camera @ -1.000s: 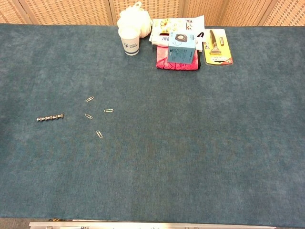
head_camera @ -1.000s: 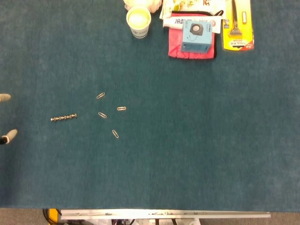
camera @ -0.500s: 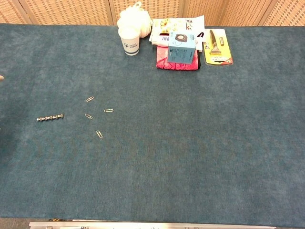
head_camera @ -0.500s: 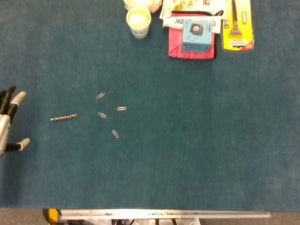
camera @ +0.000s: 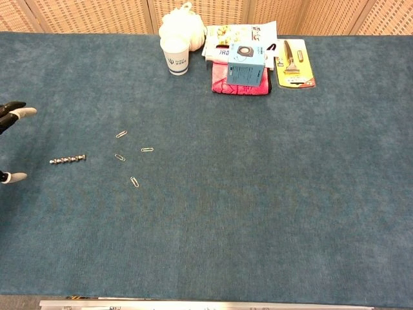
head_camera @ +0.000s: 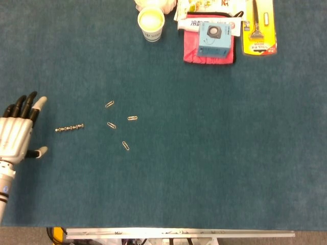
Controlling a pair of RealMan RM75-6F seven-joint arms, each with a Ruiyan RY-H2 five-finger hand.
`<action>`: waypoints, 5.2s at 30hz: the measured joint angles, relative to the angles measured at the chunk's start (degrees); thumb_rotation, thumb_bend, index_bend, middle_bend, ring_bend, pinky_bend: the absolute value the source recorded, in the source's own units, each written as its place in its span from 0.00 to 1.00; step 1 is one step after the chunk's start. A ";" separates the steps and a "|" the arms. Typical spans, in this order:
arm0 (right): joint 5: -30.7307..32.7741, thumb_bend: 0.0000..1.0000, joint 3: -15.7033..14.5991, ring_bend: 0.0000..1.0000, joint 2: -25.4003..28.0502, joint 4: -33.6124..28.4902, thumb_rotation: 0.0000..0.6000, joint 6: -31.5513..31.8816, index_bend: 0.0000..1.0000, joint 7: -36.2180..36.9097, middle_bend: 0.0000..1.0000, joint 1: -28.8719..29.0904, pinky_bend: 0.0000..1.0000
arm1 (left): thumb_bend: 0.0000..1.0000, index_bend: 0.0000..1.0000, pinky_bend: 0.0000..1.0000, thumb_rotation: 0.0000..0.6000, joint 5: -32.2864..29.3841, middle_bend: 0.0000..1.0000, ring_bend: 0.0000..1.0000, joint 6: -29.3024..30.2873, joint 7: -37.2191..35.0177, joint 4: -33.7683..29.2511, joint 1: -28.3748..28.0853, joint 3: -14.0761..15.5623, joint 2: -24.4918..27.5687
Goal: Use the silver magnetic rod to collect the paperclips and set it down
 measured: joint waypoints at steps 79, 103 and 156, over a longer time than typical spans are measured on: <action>0.52 0.00 -0.40 0.21 -0.10 0.15 1.00 0.18 0.32 -0.57 0.26 -0.04 0.36 | 0.05 0.00 0.14 1.00 -10.36 0.00 0.00 -8.68 2.91 12.89 -9.15 -3.38 -10.79; 0.43 0.00 -0.35 0.21 0.09 -0.19 1.00 0.51 0.32 -0.32 0.26 -0.18 0.36 | 0.06 0.18 0.14 1.00 -11.33 0.00 0.00 -14.58 2.31 1.54 -10.99 -0.81 -1.53; 0.35 0.00 -0.47 0.21 0.48 -0.34 1.00 0.40 0.32 0.00 0.26 -0.29 0.36 | 0.32 0.46 0.14 1.00 -18.50 0.00 0.00 -15.69 4.37 6.00 -12.67 -0.35 -4.83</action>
